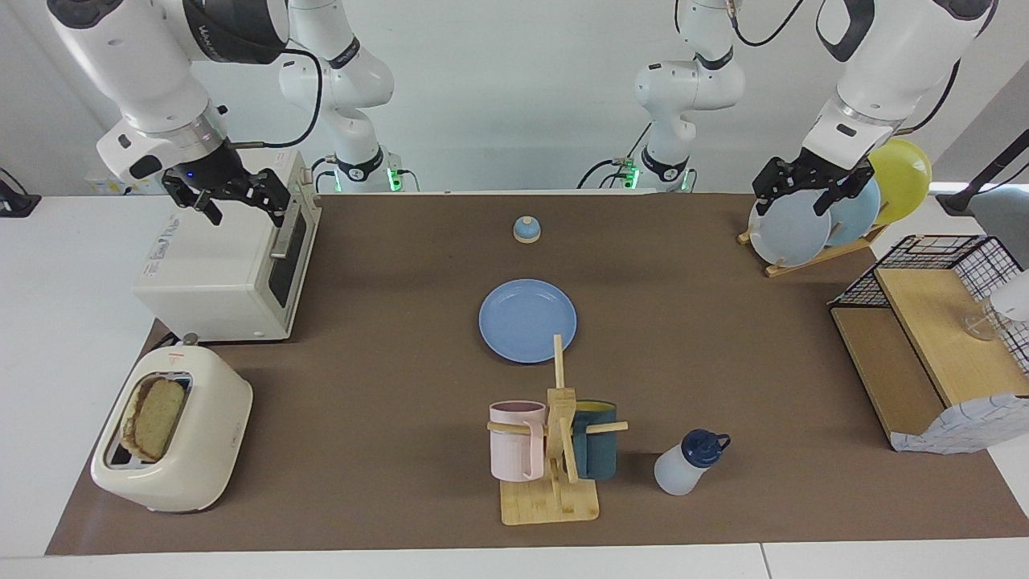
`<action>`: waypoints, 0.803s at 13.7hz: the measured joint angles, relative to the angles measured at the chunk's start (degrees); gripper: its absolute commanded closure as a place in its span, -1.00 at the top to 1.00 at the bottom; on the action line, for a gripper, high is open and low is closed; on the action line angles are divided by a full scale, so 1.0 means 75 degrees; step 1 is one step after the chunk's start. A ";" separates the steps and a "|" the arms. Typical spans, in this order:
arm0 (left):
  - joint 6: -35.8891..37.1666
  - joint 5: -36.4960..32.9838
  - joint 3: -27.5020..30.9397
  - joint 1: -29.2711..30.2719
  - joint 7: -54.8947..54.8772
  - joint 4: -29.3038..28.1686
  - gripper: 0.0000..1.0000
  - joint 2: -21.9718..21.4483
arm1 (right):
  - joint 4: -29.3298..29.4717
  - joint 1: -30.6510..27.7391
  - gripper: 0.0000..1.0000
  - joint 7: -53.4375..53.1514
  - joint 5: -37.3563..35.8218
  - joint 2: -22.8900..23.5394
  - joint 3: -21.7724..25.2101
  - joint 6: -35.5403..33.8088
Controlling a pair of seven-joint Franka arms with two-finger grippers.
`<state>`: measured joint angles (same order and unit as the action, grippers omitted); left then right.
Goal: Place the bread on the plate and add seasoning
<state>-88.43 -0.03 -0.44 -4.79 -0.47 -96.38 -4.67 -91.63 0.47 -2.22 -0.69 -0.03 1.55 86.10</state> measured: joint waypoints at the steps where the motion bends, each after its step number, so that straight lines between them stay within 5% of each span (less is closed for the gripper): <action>1: -0.0004 0.0000 -0.0012 0.0001 0.0000 0.0001 1.00 -0.0001 | 0.0000 0.0000 1.00 0.0000 0.0000 0.0000 -0.0008 0.0040; 7: -0.0004 0.0000 -0.0037 0.0028 0.0000 0.0002 1.00 -0.0029 | -0.0017 -0.0019 1.00 0.0000 0.0000 -0.0001 0.0057 0.0580; 11: 0.0050 0.0000 -0.0141 -0.0024 0.0000 -0.0007 1.00 -0.0054 | -0.0509 -0.0020 1.00 0.0000 0.0000 0.0005 0.0068 0.2692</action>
<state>-88.05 -0.03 -1.50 -4.97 -0.47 -96.44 -5.08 -95.45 0.32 -2.22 -0.69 0.00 2.06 106.28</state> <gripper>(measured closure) 0.000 0.000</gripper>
